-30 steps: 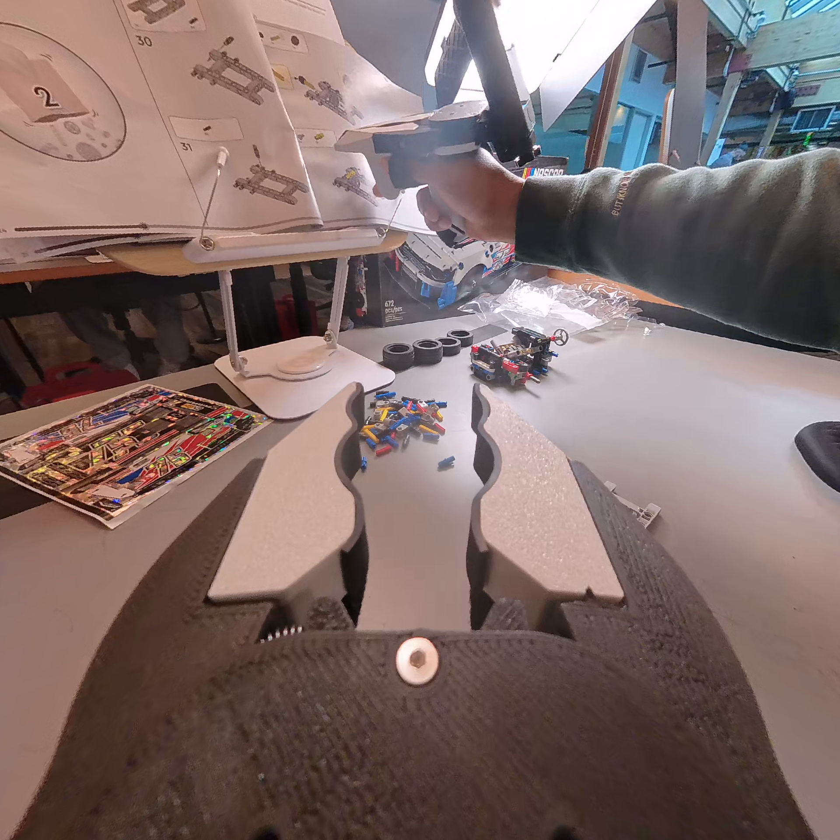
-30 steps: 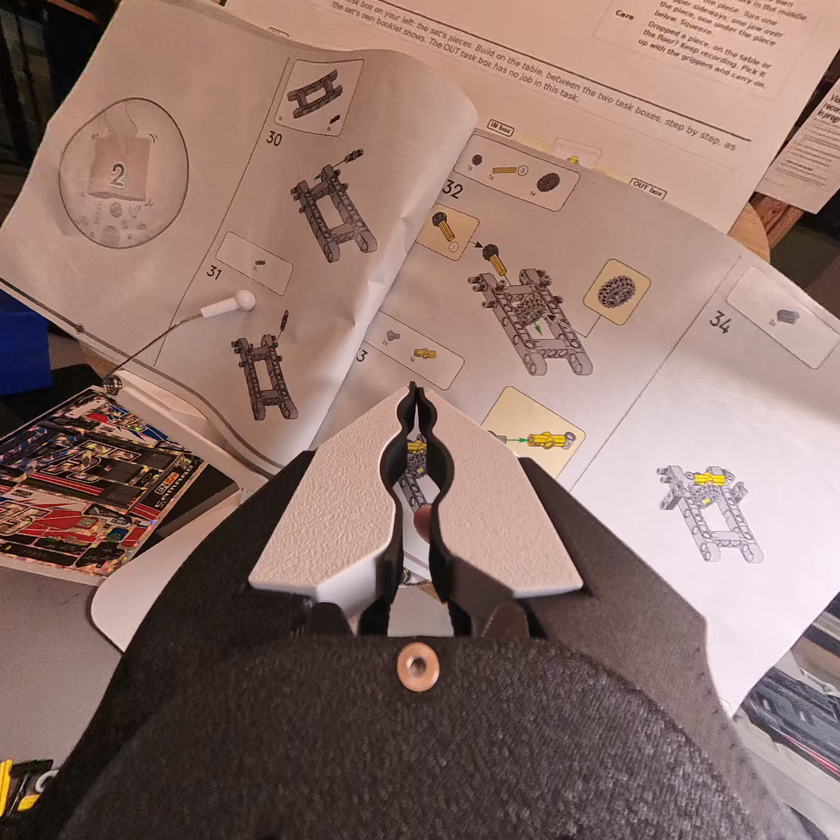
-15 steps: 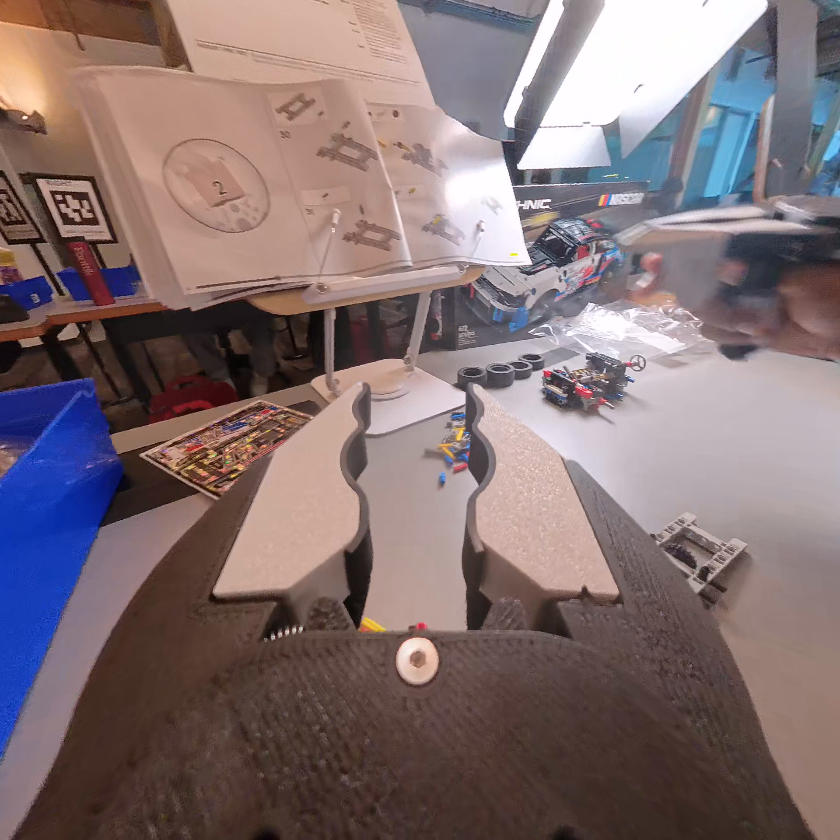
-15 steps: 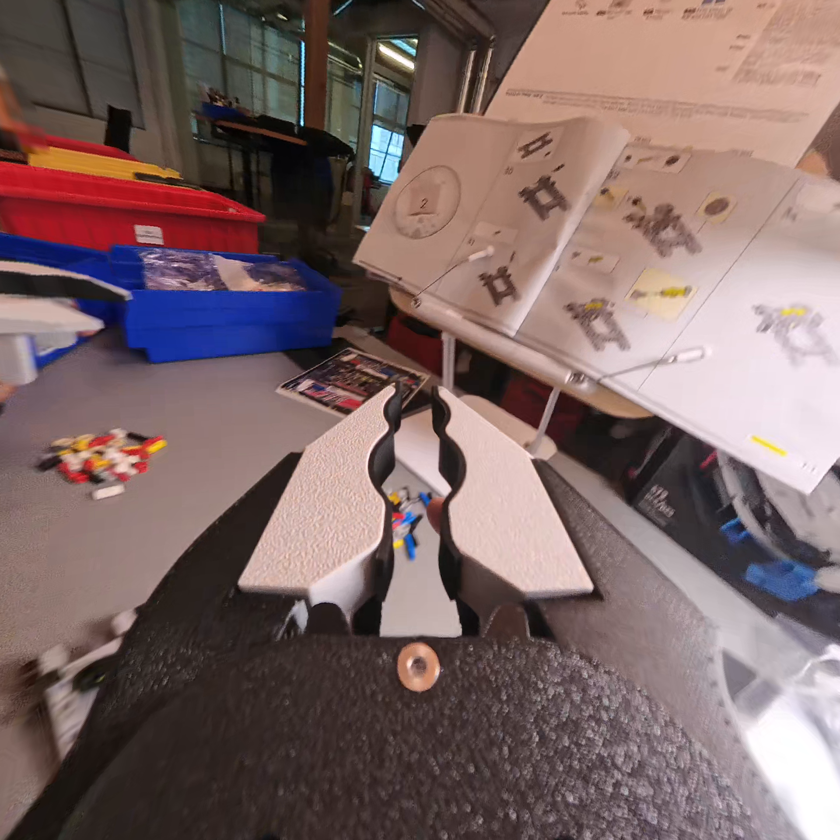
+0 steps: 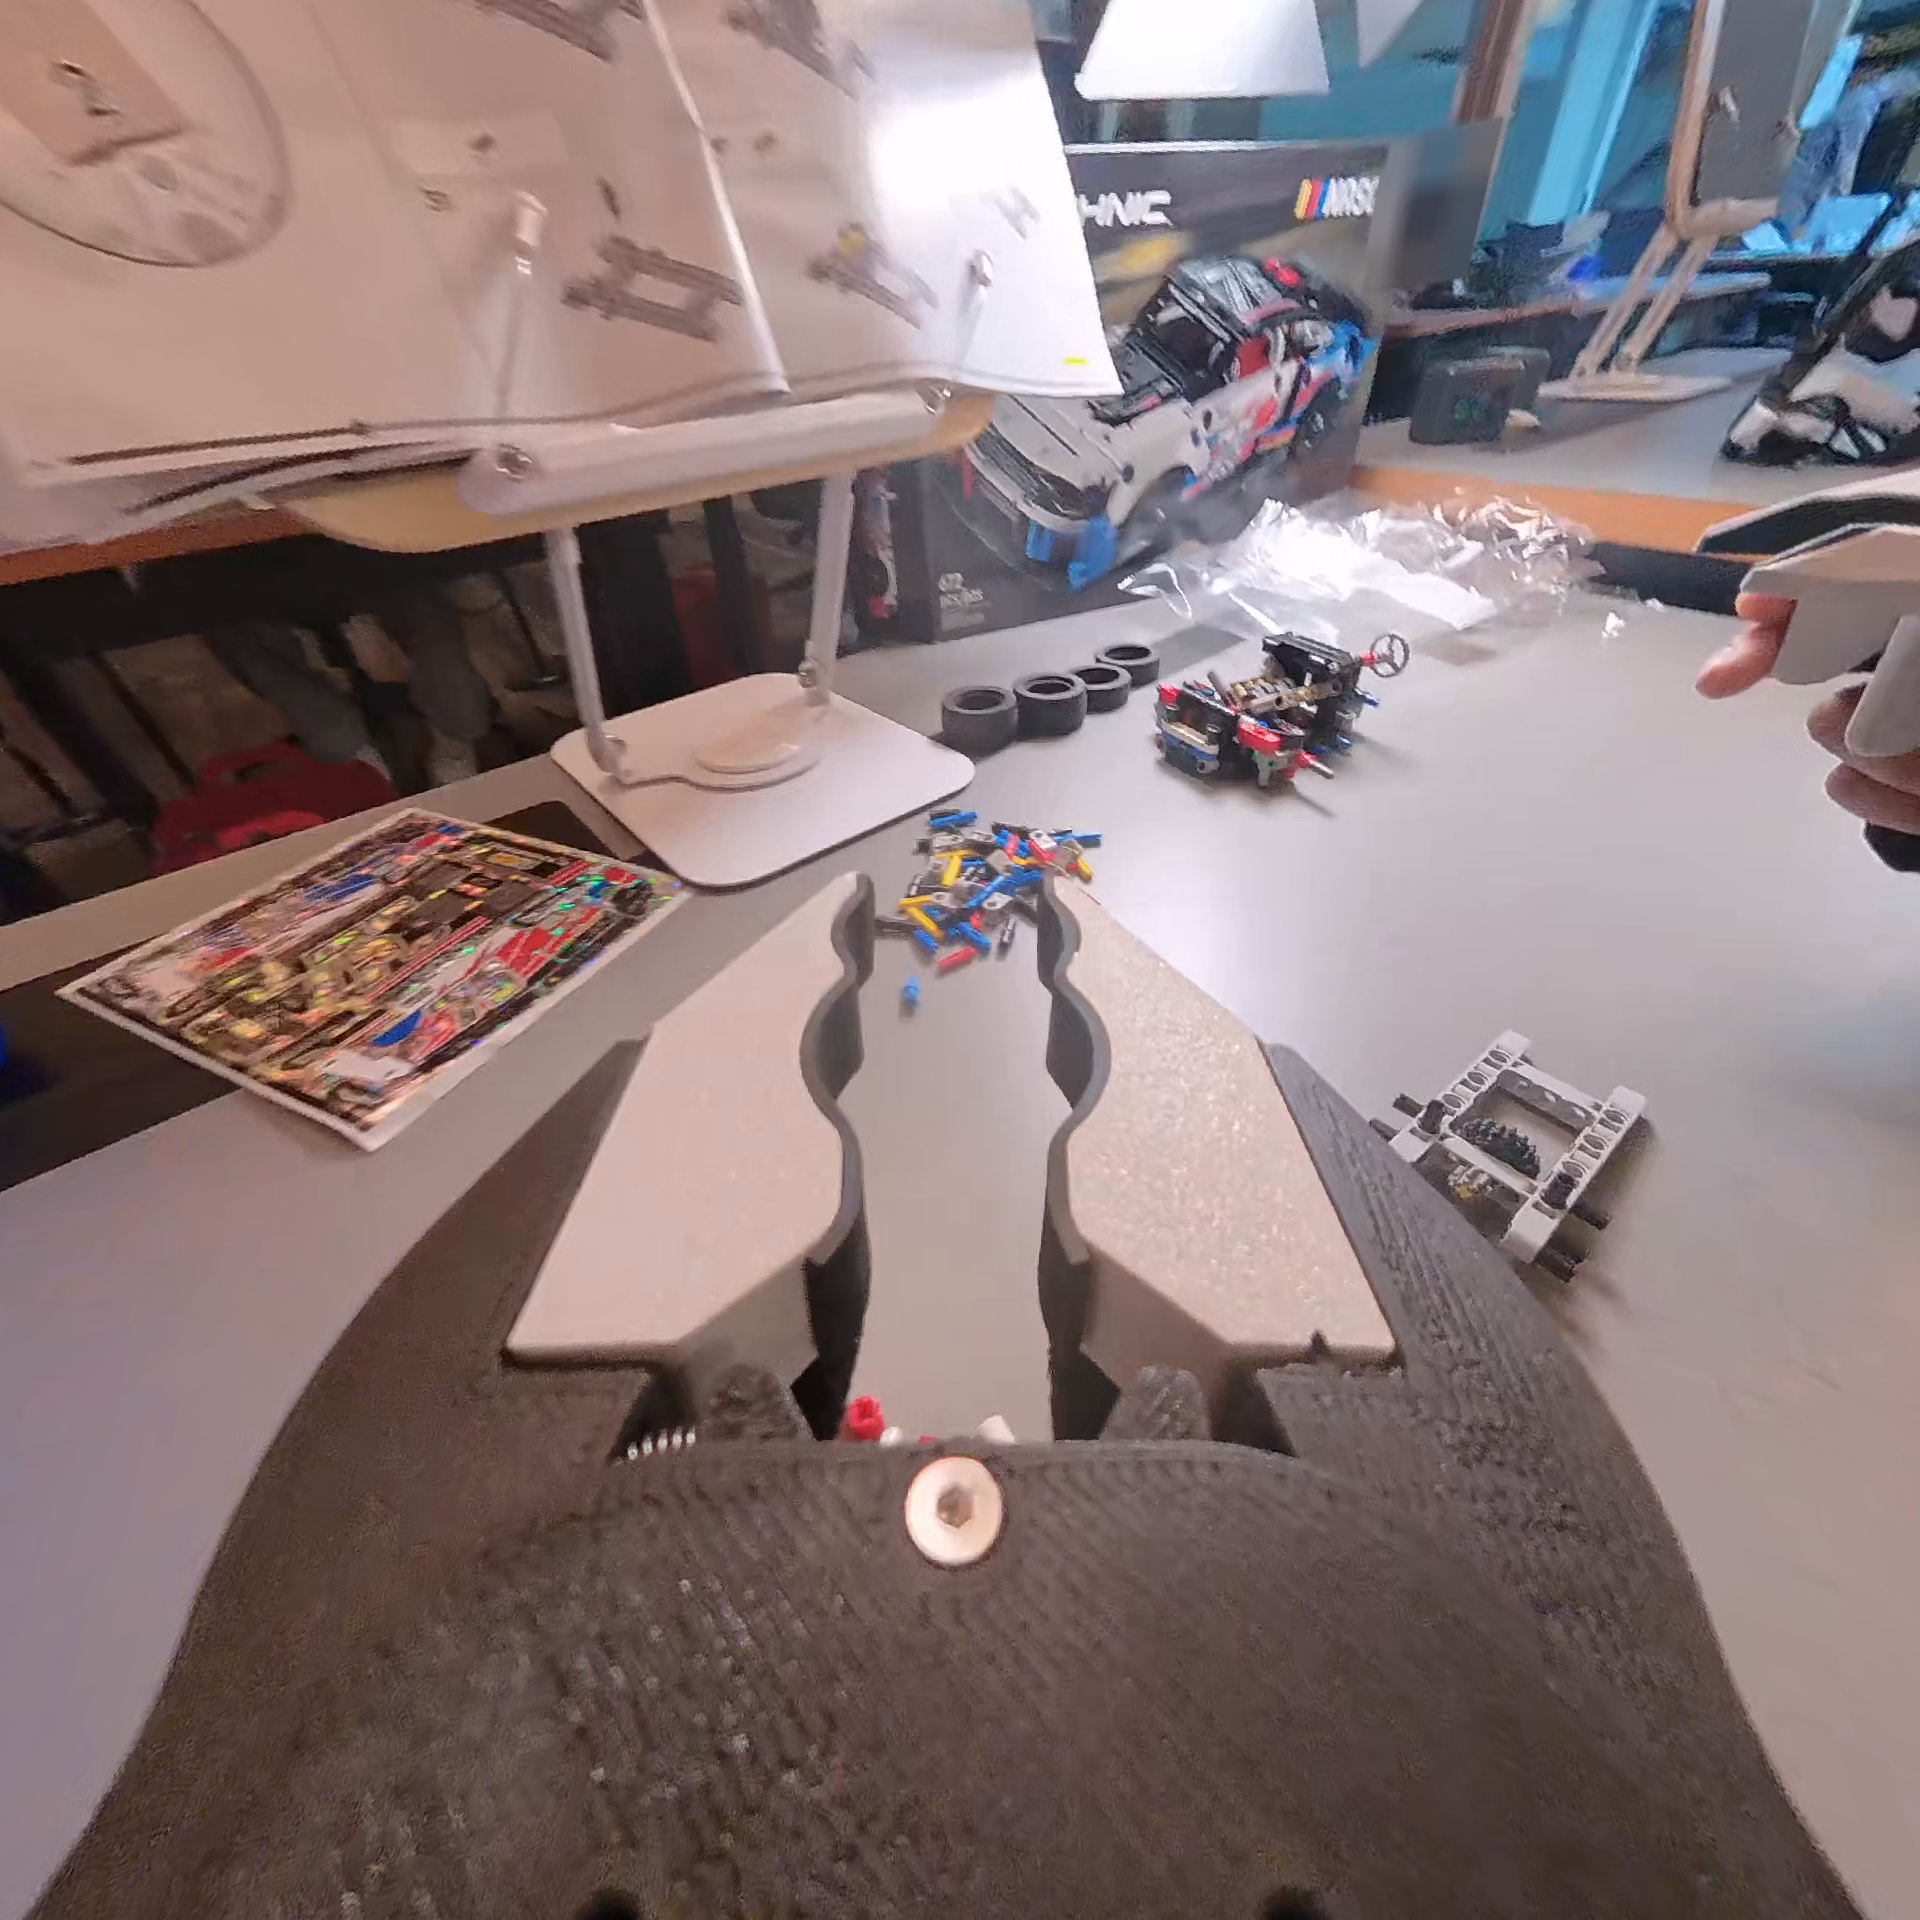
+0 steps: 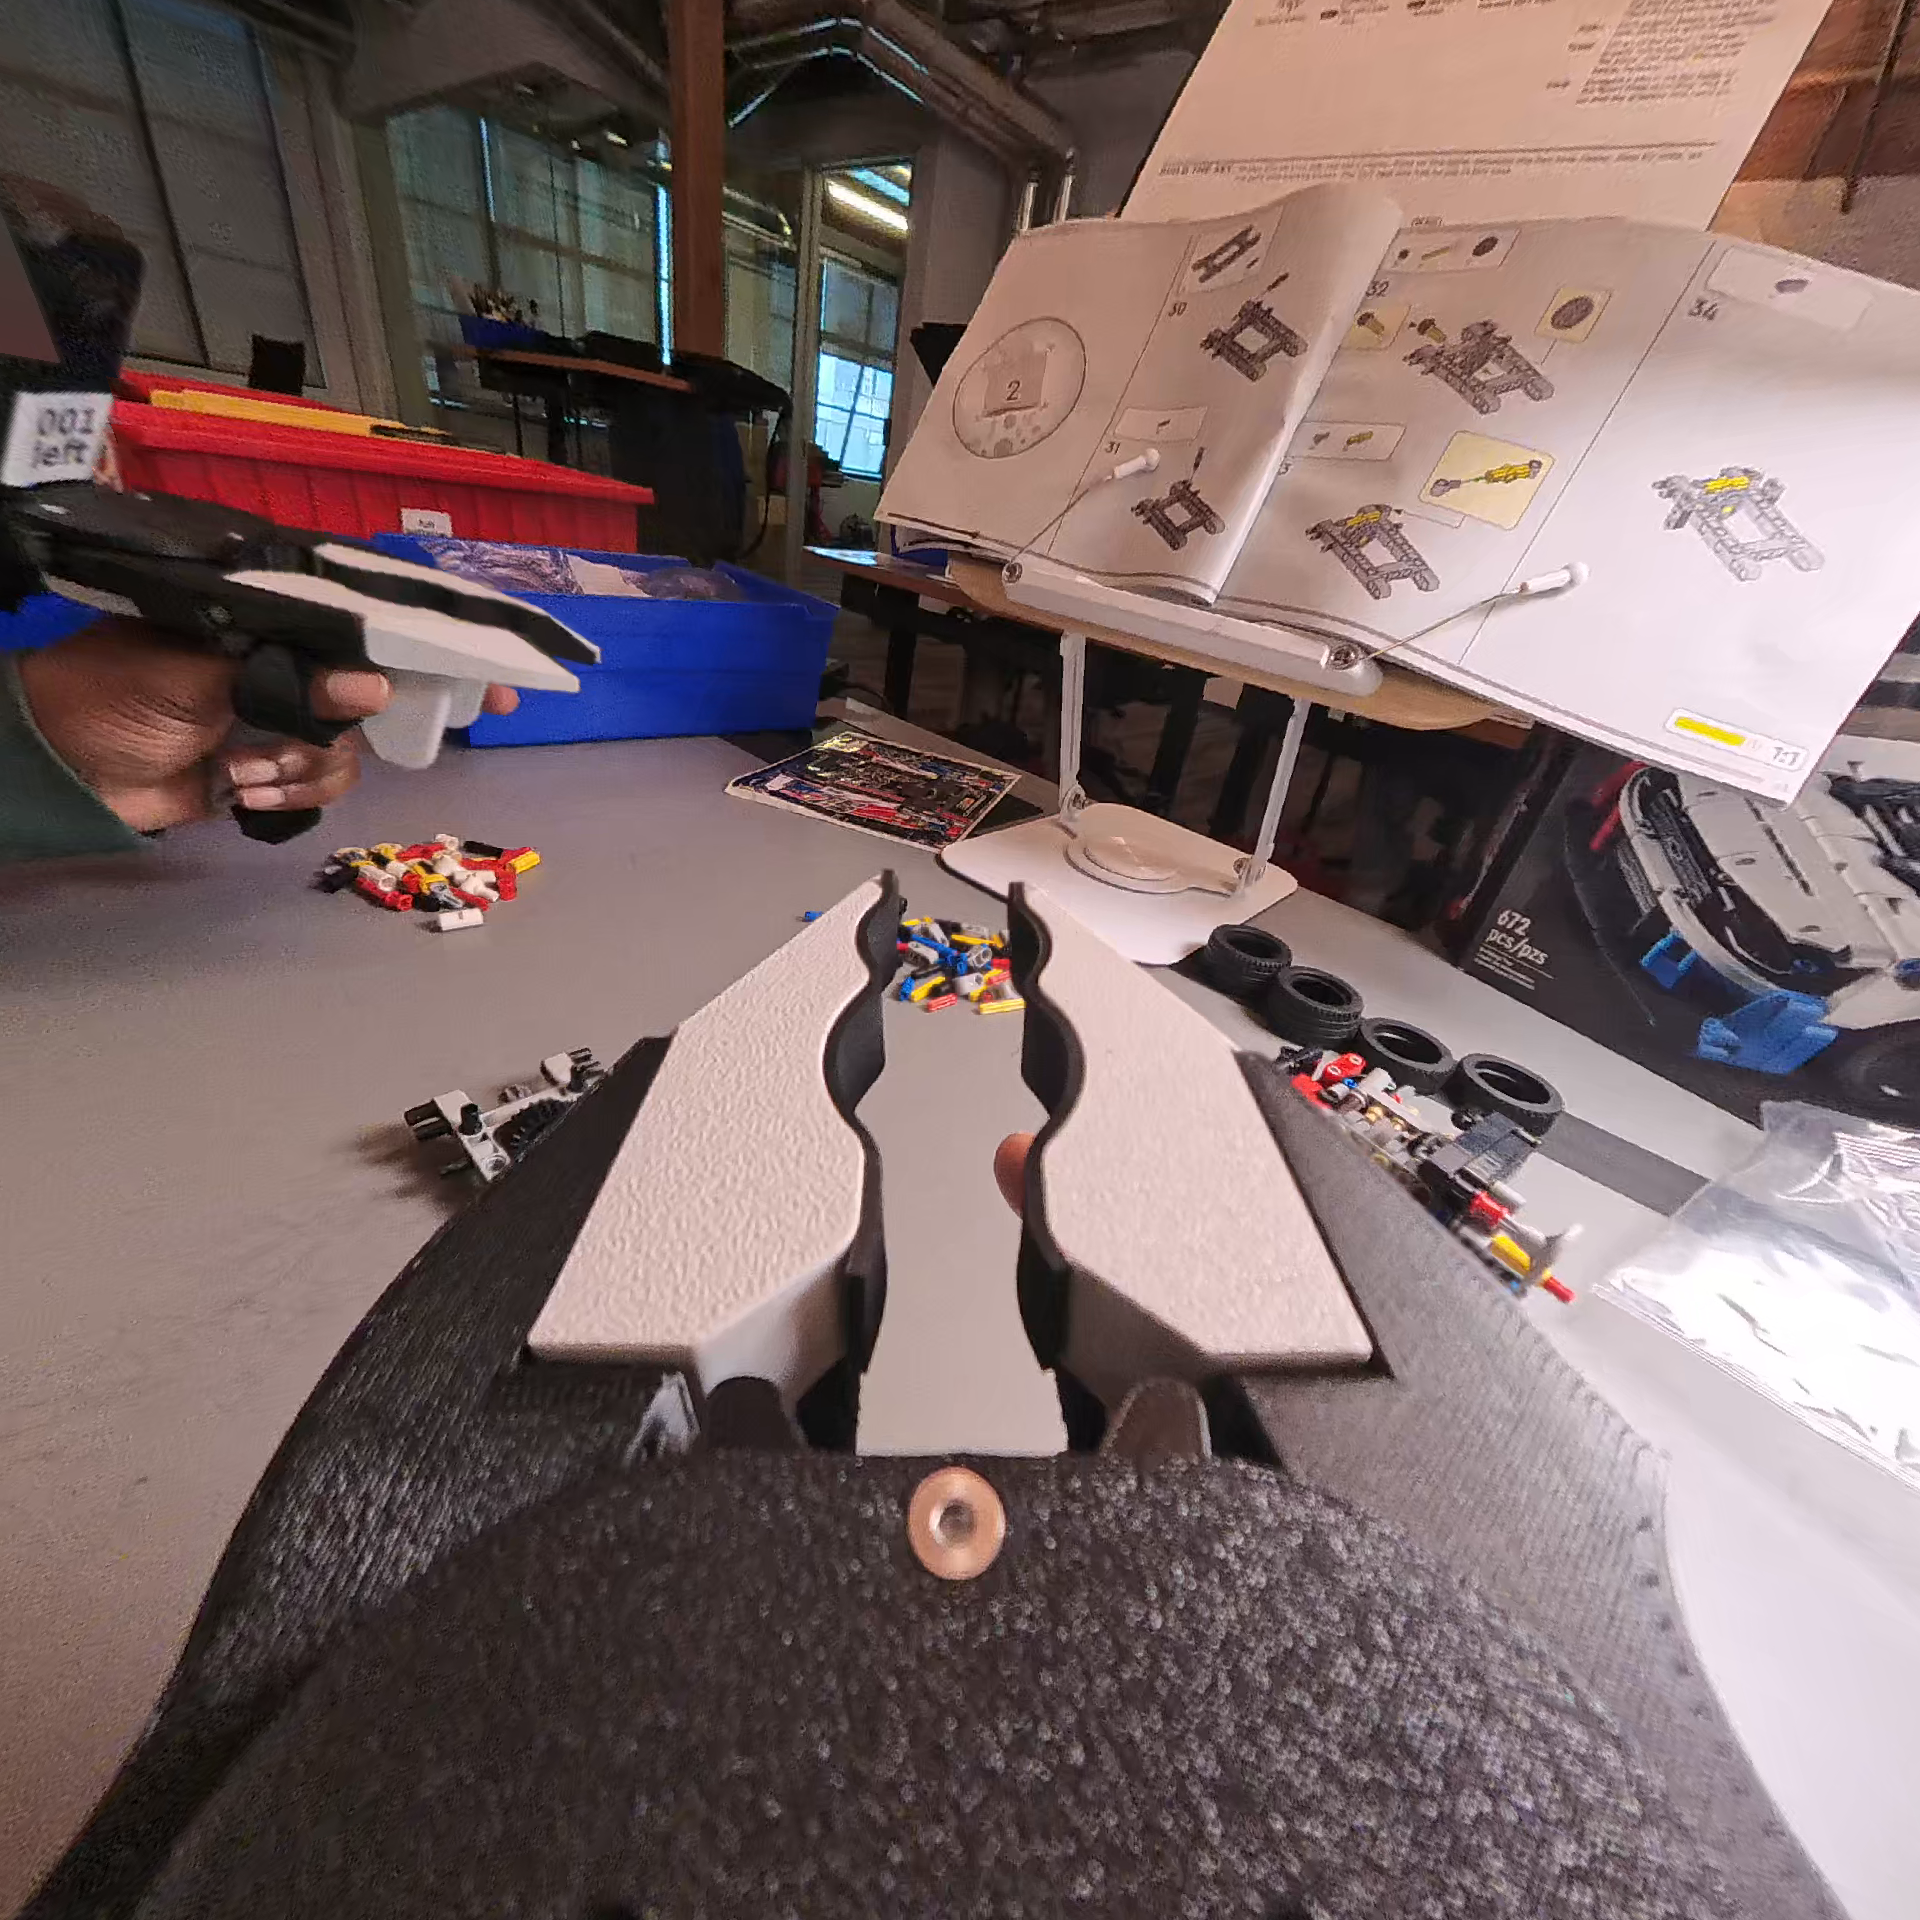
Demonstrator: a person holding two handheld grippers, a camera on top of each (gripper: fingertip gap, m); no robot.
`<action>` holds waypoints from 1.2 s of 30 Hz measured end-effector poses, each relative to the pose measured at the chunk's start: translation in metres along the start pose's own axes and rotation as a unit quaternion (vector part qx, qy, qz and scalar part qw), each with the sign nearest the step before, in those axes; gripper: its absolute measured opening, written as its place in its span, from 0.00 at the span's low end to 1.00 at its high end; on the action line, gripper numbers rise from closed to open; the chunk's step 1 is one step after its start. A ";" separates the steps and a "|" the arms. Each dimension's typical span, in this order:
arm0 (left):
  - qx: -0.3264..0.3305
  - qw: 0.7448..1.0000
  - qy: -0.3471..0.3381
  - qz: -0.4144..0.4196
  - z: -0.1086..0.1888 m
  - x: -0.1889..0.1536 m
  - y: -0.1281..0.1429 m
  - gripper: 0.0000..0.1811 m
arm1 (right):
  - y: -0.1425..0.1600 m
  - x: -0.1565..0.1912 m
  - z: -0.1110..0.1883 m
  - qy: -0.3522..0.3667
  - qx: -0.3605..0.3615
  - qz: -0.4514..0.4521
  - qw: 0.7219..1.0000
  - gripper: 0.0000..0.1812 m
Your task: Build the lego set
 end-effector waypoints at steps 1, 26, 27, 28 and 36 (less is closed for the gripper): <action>0.006 1.000 0.006 -0.007 -0.006 -0.005 0.000 0.16 | 0.002 0.001 0.000 -0.004 0.002 -0.004 1.000 0.11; 0.020 0.999 0.019 -0.019 -0.021 -0.023 0.018 0.17 | 0.017 -0.012 0.001 -0.001 0.020 -0.041 0.999 0.20; 0.018 0.999 0.019 -0.020 -0.020 -0.023 0.017 0.17 | 0.019 -0.012 0.000 0.001 0.023 -0.041 0.999 0.20; 0.014 1.000 0.017 -0.022 -0.019 -0.023 0.016 0.17 | 0.020 -0.013 -0.001 0.002 0.026 -0.041 0.999 0.20; -0.011 0.999 -0.030 -0.022 0.005 -0.001 0.006 0.15 | 0.026 -0.016 -0.004 0.011 0.038 -0.042 0.998 0.20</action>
Point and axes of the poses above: each gripper's, where its closed fingertips meet, z back along the fingers, y out of its underside, x = y × z across the jaws, the point moved 4 cm from there along z, back along the fingers, and after that the axes turned 13 degrees about x, right-handed, at the moved point
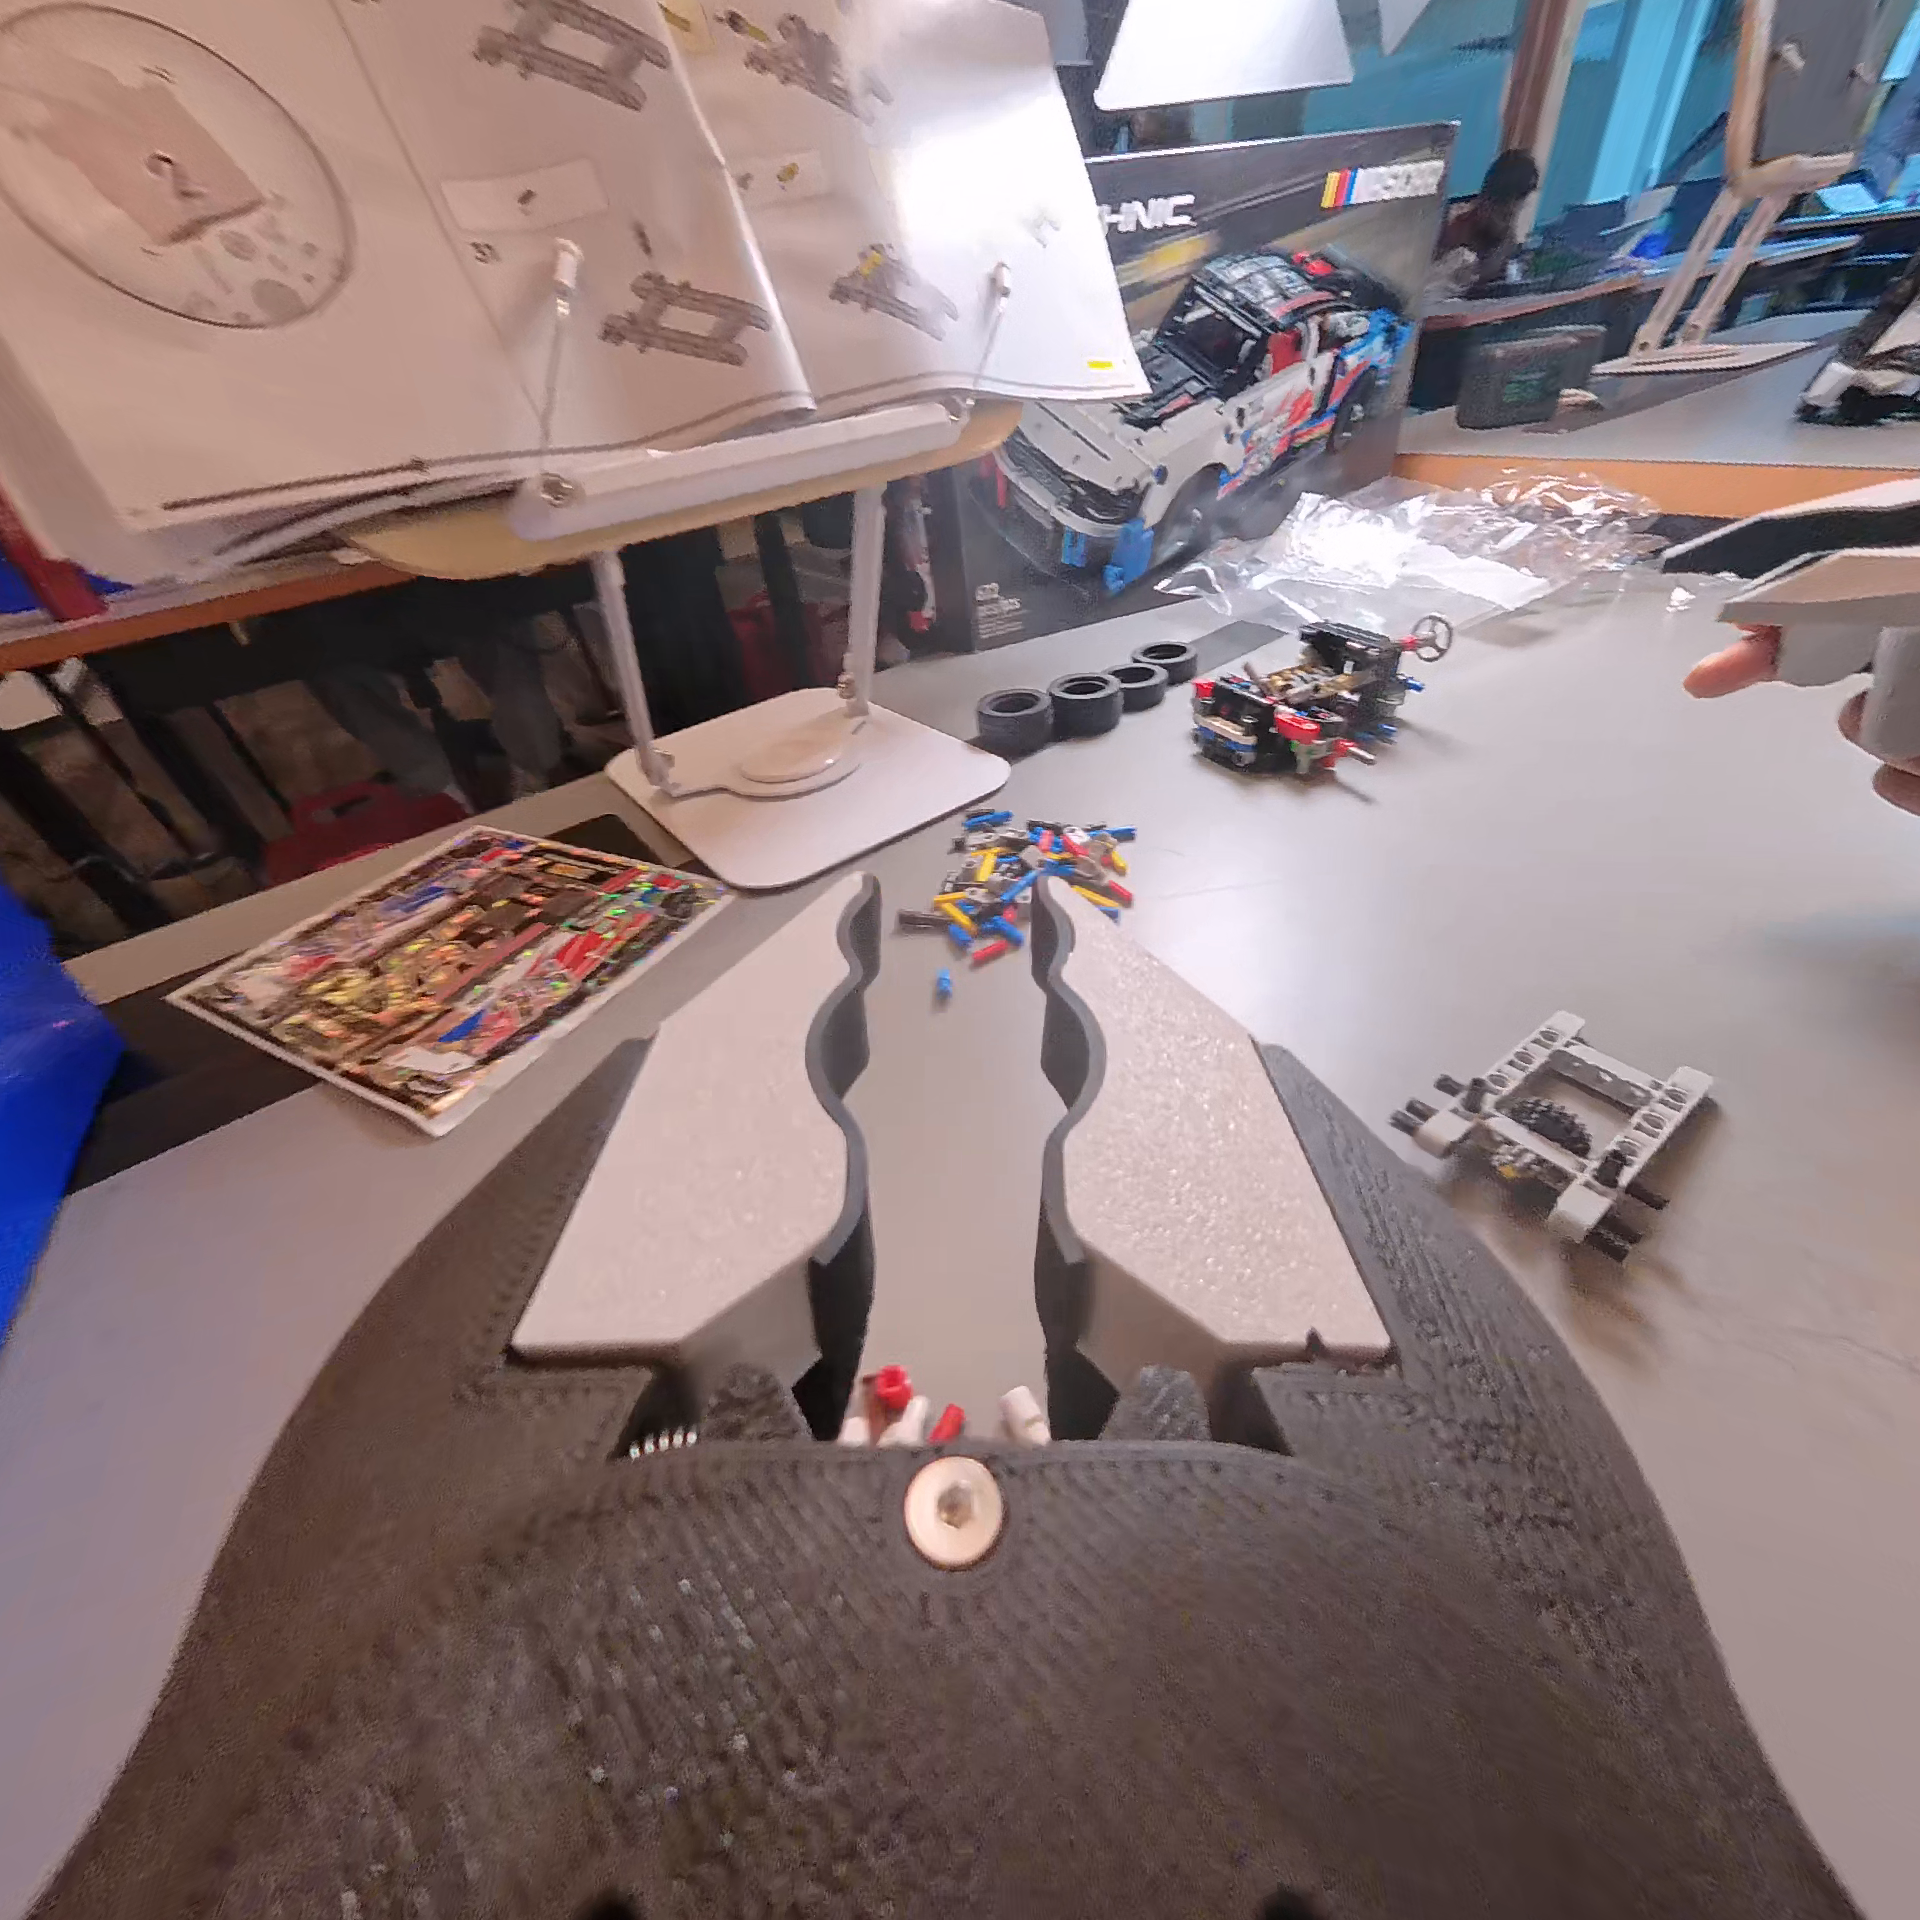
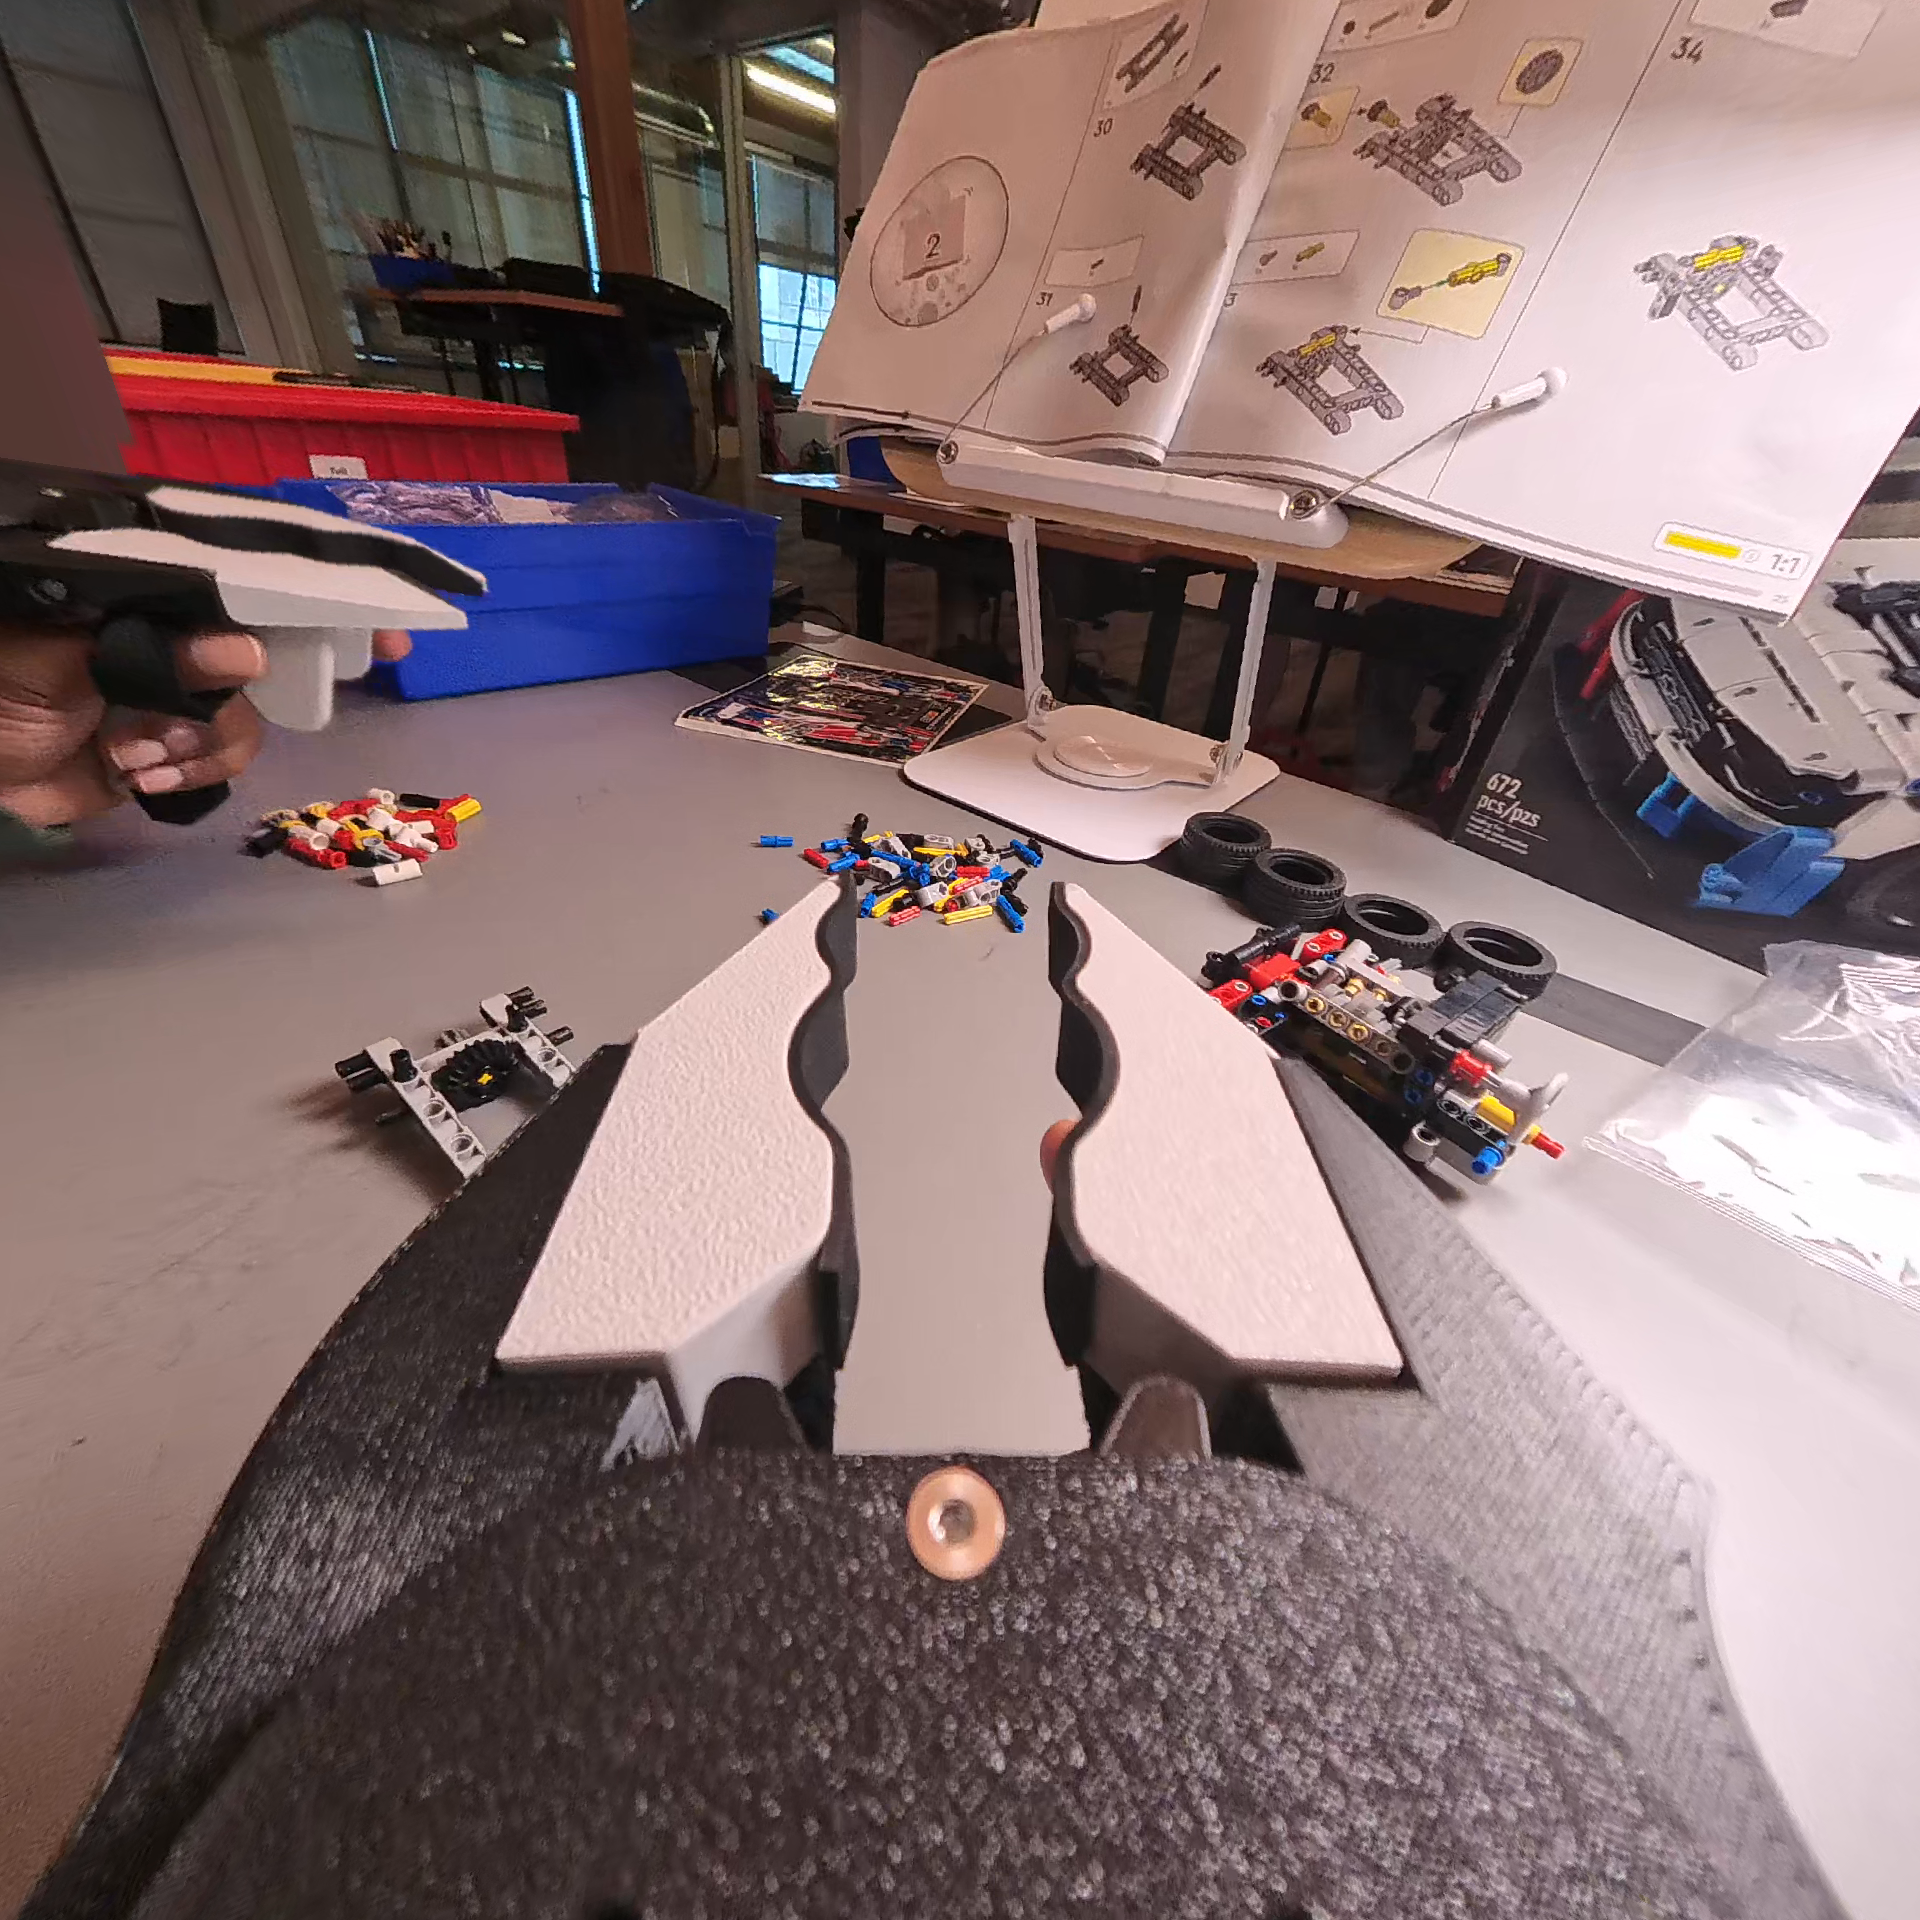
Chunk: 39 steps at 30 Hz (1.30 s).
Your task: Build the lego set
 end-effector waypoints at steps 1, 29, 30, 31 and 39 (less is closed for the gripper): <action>-0.002 1.000 -0.012 0.000 0.004 0.006 -0.002 0.14 | 0.000 0.000 0.000 0.001 0.000 0.000 1.000 0.20; 0.542 0.820 0.119 -0.143 0.090 0.039 0.065 0.17 | 0.002 0.004 -0.001 0.021 0.020 0.043 0.999 0.16; 0.542 0.818 0.127 -0.146 0.093 0.037 0.064 0.17 | 0.002 0.003 -0.001 0.022 0.021 0.043 0.999 0.16; 0.539 0.818 0.133 -0.148 0.094 0.035 0.063 0.17 | 0.002 0.003 -0.002 0.021 0.023 0.041 0.999 0.16; 0.526 0.789 0.177 -0.263 0.043 0.040 0.080 0.09 | 0.008 0.009 -0.008 0.013 0.038 0.047 0.998 0.15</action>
Point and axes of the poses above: each gripper's, where its closed fingertips meet, z back along the fingers, y out of its underside, x = y × z across the jaws, the point moved 4 cm from there along z, back along the fingers, and after that the axes turned 13 degrees about x, right-handed, at the moved point
